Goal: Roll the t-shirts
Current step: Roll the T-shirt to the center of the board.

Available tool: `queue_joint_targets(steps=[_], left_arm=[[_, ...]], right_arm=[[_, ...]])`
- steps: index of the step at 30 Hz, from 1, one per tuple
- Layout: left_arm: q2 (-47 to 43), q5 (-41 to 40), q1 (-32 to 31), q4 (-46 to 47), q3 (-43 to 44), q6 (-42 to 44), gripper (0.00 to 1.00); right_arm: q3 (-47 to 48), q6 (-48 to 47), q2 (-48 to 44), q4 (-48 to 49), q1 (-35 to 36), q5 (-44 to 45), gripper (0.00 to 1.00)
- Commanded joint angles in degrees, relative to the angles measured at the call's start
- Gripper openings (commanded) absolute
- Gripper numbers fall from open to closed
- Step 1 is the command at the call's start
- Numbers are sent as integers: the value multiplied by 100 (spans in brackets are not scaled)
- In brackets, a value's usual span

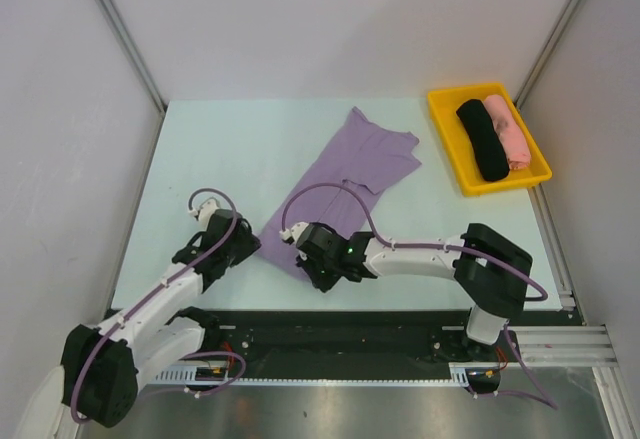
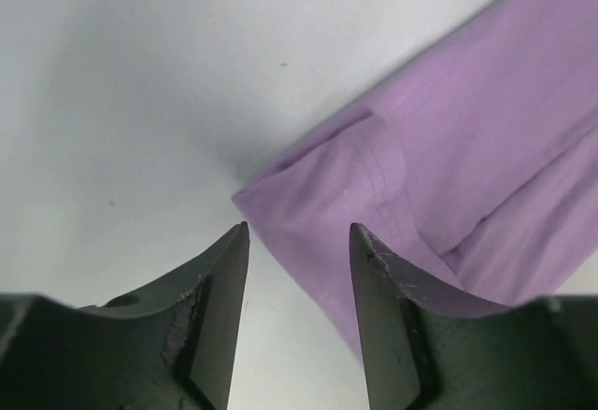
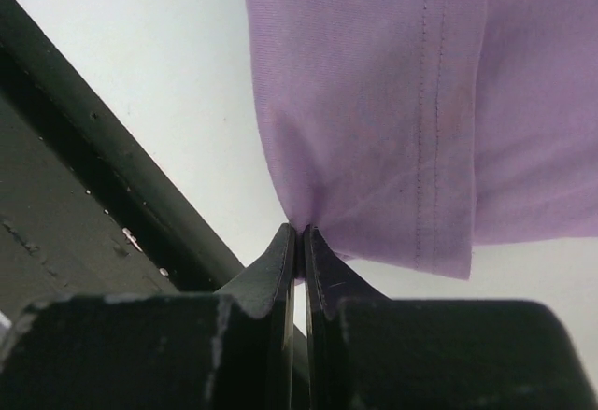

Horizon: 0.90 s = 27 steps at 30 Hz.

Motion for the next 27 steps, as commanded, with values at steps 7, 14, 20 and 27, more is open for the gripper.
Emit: queue_joint_targets(steps=[7, 14, 20, 27], left_arm=[[-835, 383, -849, -97, -559, -1105, 54], [-793, 251, -1701, 587, -963, -2229, 61], [-441, -57, -2018, 780, -858, -2651, 59], [-2, -443, -2247, 642, -735, -3013, 48]], right_arm=[[-14, 342, 130, 92, -400, -959, 5], [-23, 395, 200, 136, -506, -1047, 5], [-67, 474, 139, 179, -611, -1143, 4], [-120, 501, 34, 197, -708, -1214, 4]])
